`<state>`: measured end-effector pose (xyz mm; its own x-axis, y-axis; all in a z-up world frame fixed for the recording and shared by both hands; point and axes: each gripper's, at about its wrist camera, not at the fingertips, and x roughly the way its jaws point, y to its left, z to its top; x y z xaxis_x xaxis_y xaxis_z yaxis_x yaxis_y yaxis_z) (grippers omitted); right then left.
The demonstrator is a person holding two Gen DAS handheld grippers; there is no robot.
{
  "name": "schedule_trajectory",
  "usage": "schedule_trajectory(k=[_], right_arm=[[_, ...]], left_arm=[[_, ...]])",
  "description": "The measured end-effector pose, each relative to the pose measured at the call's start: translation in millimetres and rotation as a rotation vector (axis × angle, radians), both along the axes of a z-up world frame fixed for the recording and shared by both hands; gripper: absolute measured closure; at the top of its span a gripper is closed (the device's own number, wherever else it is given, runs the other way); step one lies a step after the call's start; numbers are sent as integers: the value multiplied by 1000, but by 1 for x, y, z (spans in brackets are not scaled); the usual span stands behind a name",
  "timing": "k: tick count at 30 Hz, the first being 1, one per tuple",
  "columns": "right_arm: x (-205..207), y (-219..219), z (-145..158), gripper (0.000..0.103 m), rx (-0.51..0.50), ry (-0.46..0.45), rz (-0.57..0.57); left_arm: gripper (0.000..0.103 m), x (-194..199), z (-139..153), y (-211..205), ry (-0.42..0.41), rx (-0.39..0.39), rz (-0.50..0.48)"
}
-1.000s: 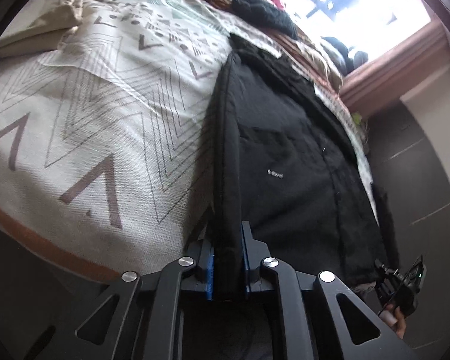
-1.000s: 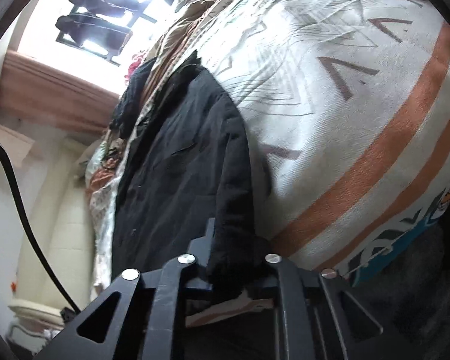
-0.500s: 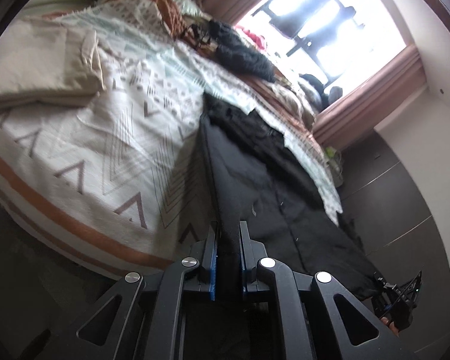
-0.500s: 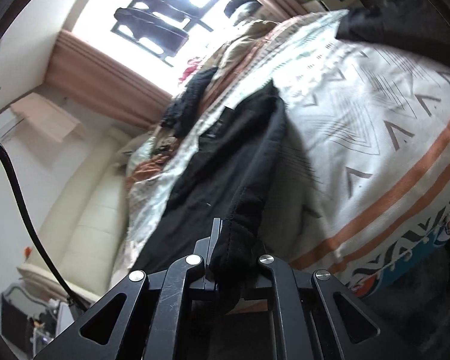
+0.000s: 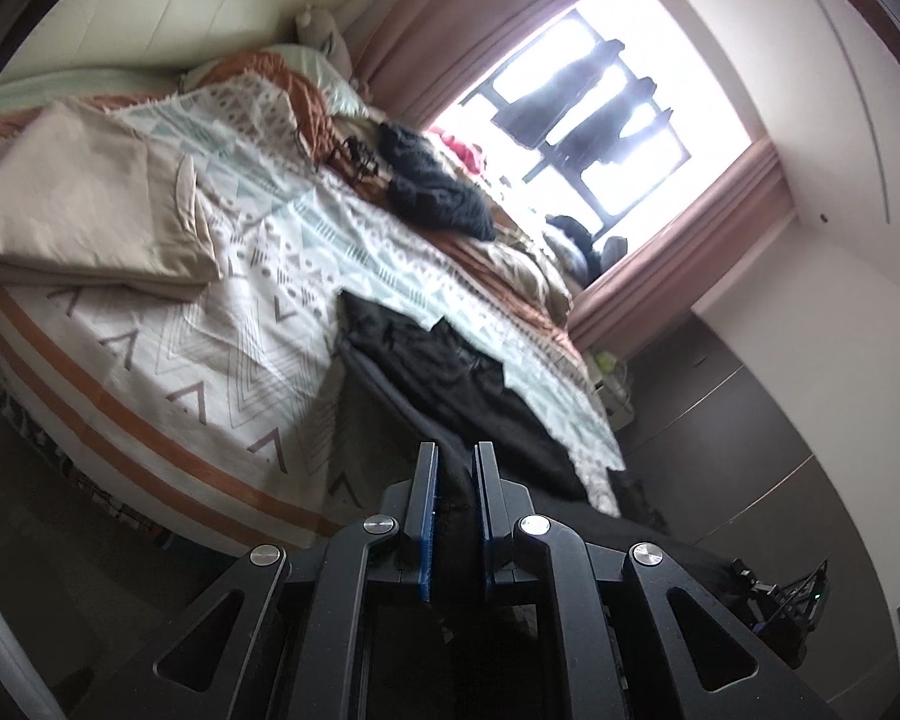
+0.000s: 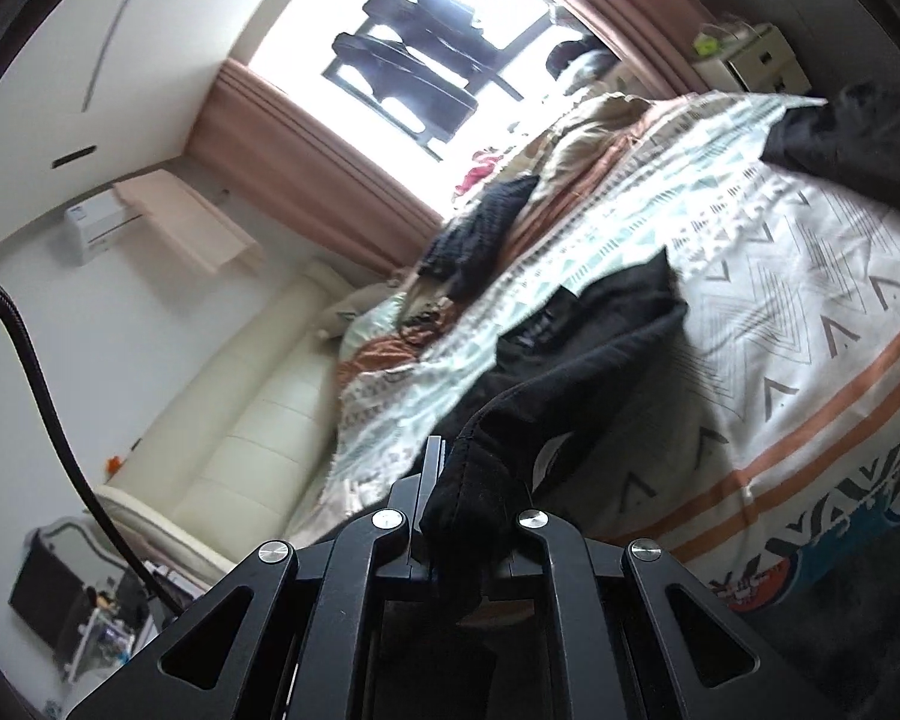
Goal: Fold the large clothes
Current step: 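Lift the hem with both grippers and fold it toward the collar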
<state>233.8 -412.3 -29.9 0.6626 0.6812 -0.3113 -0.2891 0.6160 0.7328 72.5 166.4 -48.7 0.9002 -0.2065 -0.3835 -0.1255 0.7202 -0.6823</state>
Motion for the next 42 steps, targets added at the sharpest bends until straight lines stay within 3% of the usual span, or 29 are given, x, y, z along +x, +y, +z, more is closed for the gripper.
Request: schedule_trajectory(k=[11,21,31,42], right_arm=[[-46,-2,26,94,17,-59,22],[-47,-11,36,94,38,-97,24],[-17,-16,41,94,46,-92,-14],[78,1,62,94,15,-91,-33]], left_arm=[[92,-53,36,-1,-97,0,20],[92,-55,57,-3,-115,20,40],[92,-12,80,1,-147,33,39],[92,87,114,19,-140,63,62]])
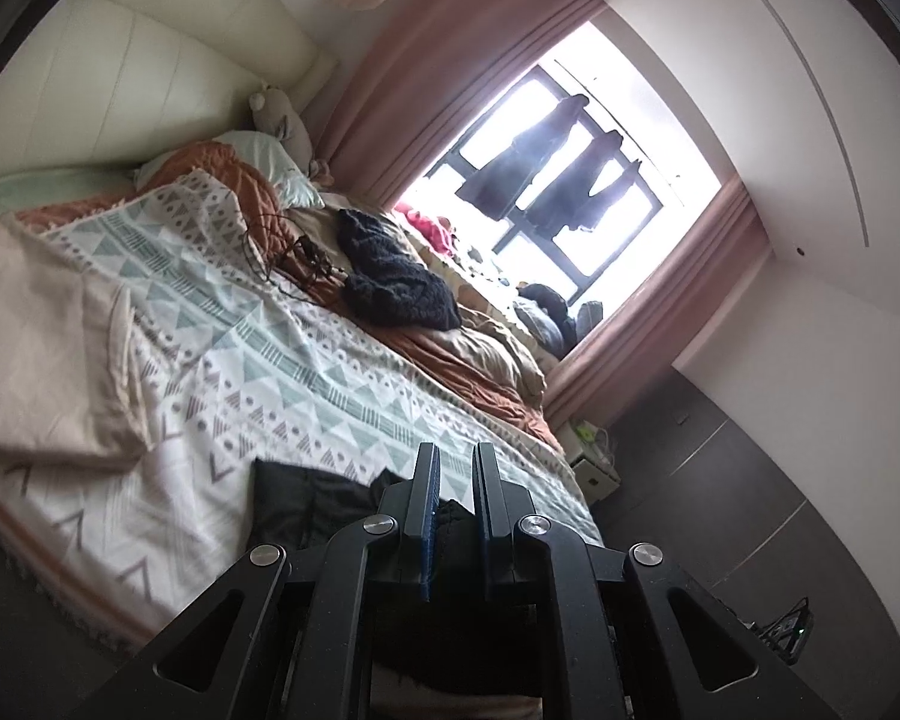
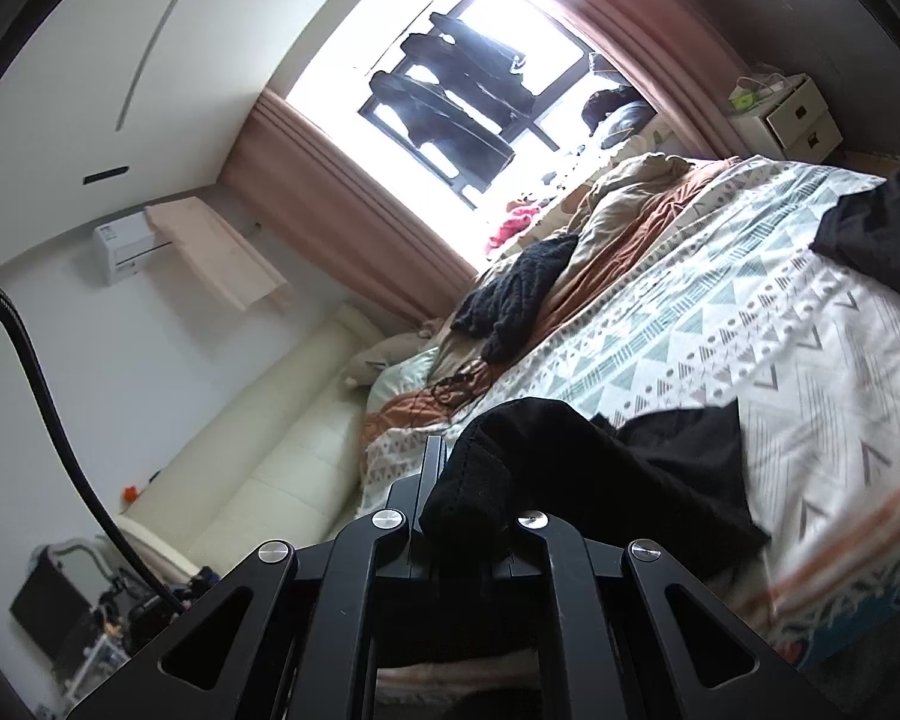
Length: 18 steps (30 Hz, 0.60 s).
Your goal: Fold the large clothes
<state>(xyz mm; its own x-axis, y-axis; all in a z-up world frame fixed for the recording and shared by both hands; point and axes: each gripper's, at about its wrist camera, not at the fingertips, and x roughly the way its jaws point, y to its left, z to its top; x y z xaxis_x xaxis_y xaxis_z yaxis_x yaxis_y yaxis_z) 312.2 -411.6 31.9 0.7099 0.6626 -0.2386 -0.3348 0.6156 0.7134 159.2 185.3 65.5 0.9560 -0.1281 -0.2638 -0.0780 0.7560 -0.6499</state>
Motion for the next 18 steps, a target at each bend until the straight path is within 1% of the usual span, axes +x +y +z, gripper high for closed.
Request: schedule_trajectory(k=[3,4,8,9,13,18], right_arm=[[35,7,3,94,-11,9,-4],[42,8,3,94,-14,11,-4],[83,15,2,94,-45,27,-12],[91,15,0,94,-50,34,-14],[131,22,-12,94,-78,64,-27],[173,31,-32,94,-96,104,-33]], left_arm=[[92,33,9,3,8,24,1],[92,47,11,5,12,35,2],[92,91,9,10,41,55,-2],[92,107,7,11,57,62,-6],[92,148,-5,14,96,89,-8],[92,199,-30,25,162,95,-5]])
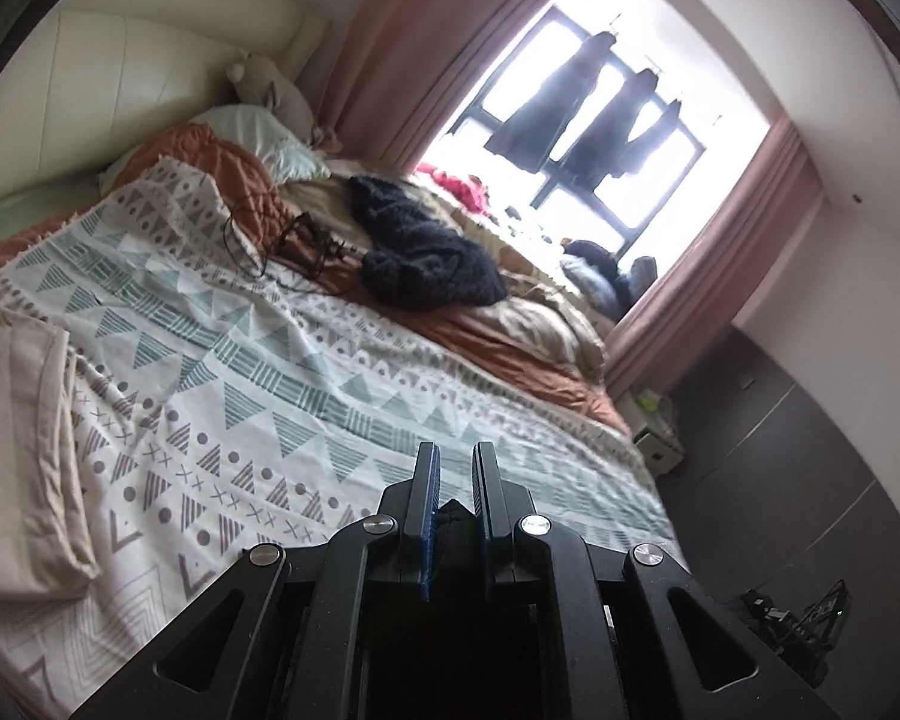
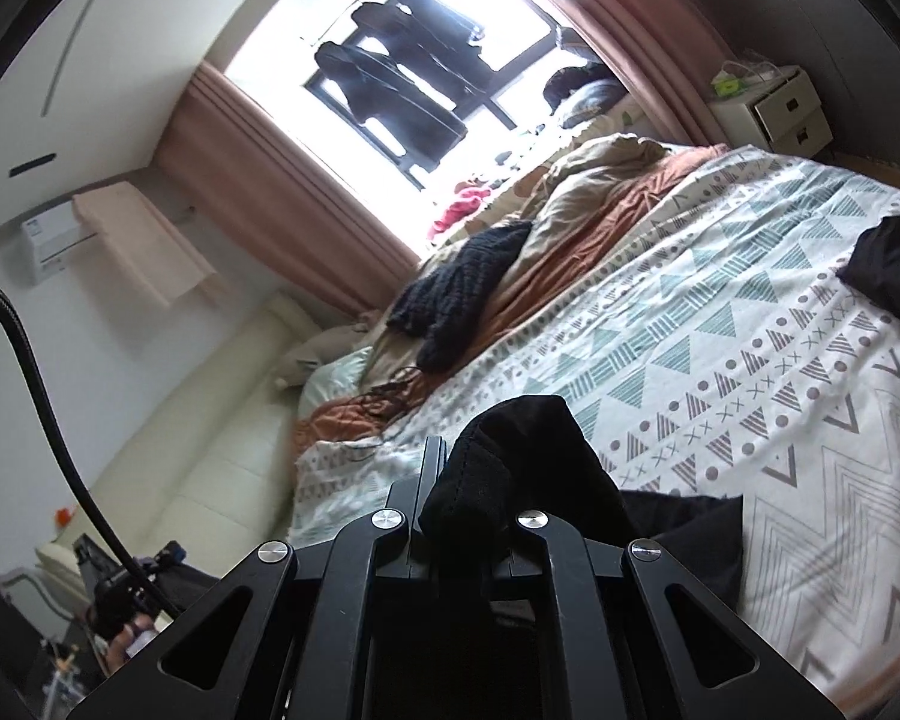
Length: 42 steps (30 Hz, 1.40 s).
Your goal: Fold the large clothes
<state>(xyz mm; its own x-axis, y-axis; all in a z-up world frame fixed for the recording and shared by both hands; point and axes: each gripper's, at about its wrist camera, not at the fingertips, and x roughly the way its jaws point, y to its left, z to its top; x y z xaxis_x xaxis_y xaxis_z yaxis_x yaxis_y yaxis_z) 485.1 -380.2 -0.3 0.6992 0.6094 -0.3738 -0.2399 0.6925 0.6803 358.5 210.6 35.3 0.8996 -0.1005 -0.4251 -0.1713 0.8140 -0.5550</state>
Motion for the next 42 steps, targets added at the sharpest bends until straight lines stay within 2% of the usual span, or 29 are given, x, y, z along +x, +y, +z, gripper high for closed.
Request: schedule_trajectory(k=[7,15,17,19,20,21,22,28,35,42], right_arm=[[53,16,-49,94,-56,77,4],[97,33,-111,93,-122,177,-1],[104,35,-121,90,-152,205,-19],[110,35,-128,70,-188,238,-45],[111,34,-130,51,-204,248,-62],[110,32,-131,33,-210,250,-73],[107,27,-130,27,-216,242,-89],[89,12,-131,25,-263,257,-93],[52,-6,-157,25,-291,352,-55],[14,-12,-169,25,-298,403,-21]], left_arm=[[92,61,-56,14,122,31,18],[90,108,-117,26,240,38,60],[83,115,-126,30,286,53,97],[46,119,-136,37,329,38,109],[41,116,-139,41,322,17,115],[40,112,-141,44,301,2,123],[40,107,-143,46,290,-1,132],[40,73,-164,47,354,14,119],[40,29,-194,36,431,0,74],[41,-12,-217,20,490,-27,30]])
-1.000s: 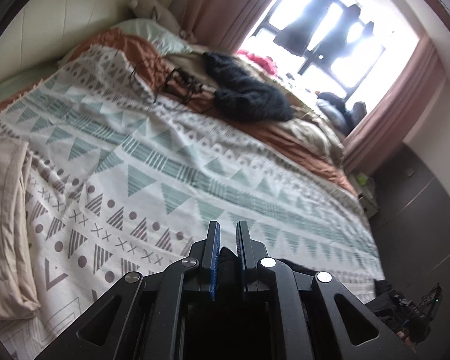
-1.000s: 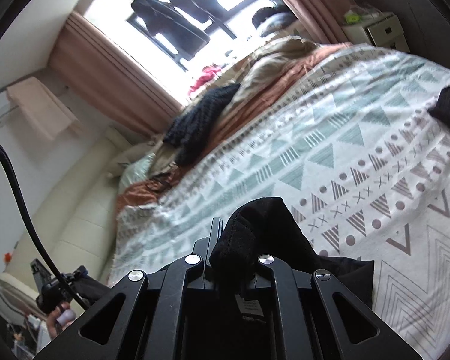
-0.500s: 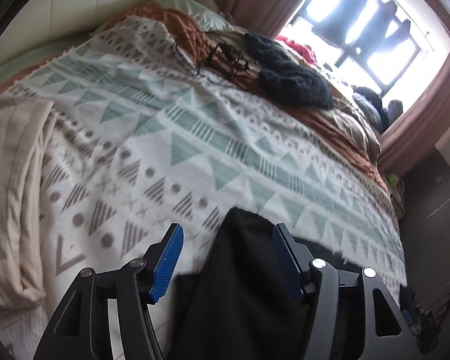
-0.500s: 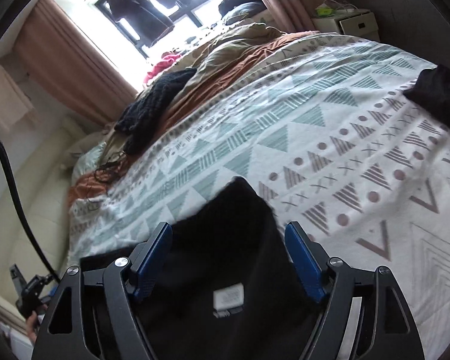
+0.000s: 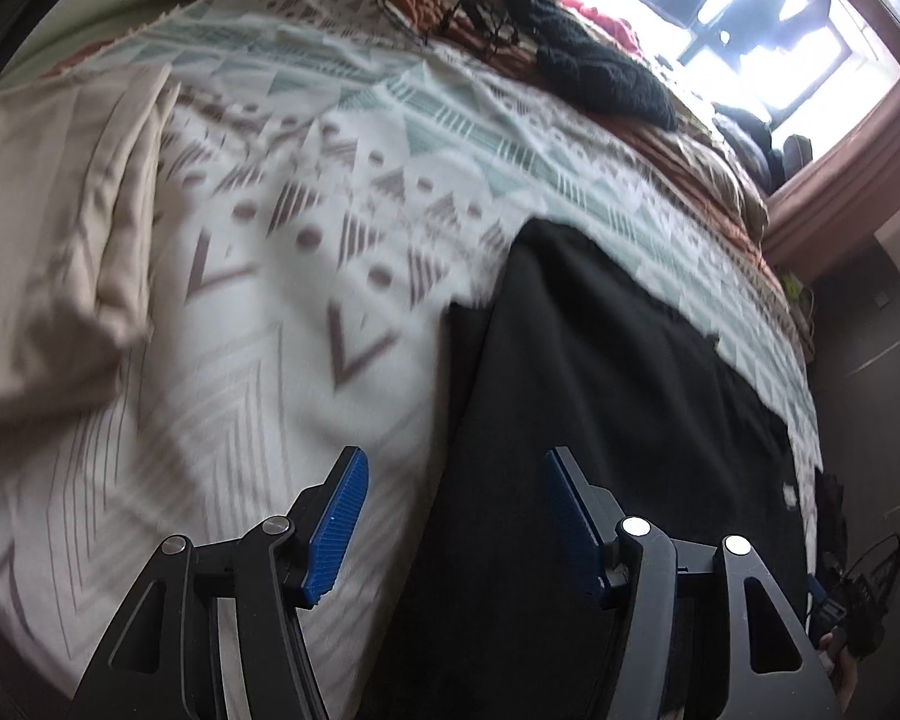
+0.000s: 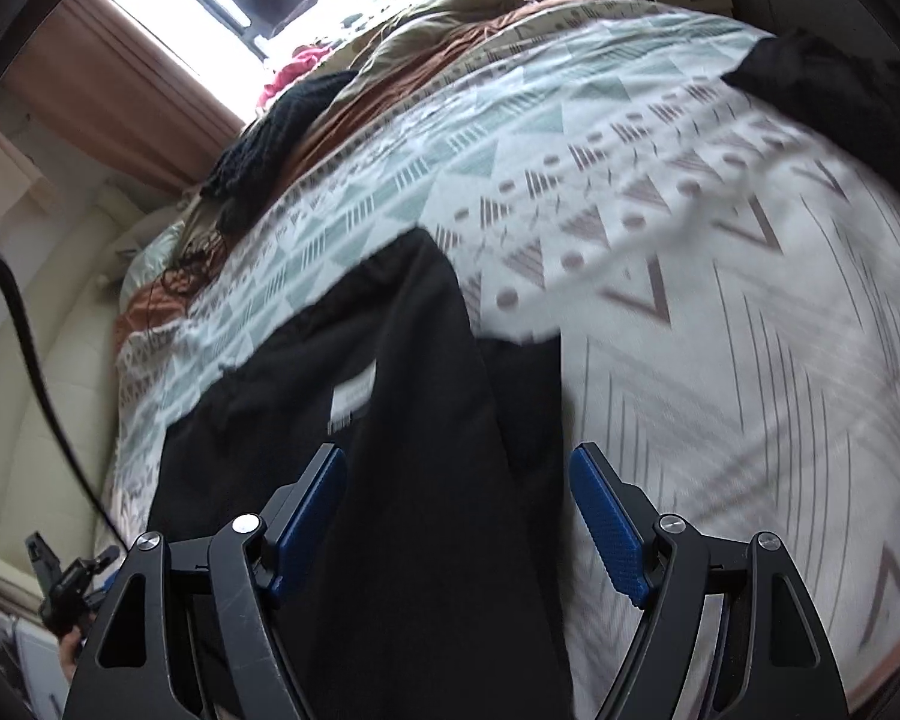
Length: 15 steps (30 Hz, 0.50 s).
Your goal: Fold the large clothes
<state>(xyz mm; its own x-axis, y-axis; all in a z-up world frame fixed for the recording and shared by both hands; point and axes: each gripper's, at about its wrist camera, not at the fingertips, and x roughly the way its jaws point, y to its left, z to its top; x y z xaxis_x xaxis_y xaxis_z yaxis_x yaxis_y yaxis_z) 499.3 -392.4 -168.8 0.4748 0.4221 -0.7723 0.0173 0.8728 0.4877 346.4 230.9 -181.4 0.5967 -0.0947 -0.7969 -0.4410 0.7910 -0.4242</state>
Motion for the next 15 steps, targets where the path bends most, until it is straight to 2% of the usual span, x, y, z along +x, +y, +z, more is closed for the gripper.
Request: schedule_trajectory(k=[5,8,10,12,15], right_arm=[[-30,4,-5,26,-10,35,29],[-45,5,-6,31,-24,43,47],[-54,6,-9,43,-36,52,55],[-63,4,-13,68,-63,60,51],[-74,-1,-16,87,-54,48,47]], left_arm=[[41,-27,-12,-15,39,-11,-39],[45,-39,-20,-22,62,-10,-58],[53,-46,-24,-25,72,-4,-65],[66,-52,-27,-25,83,-4,-67],[76,-60,-31,-27,98,16,-70]])
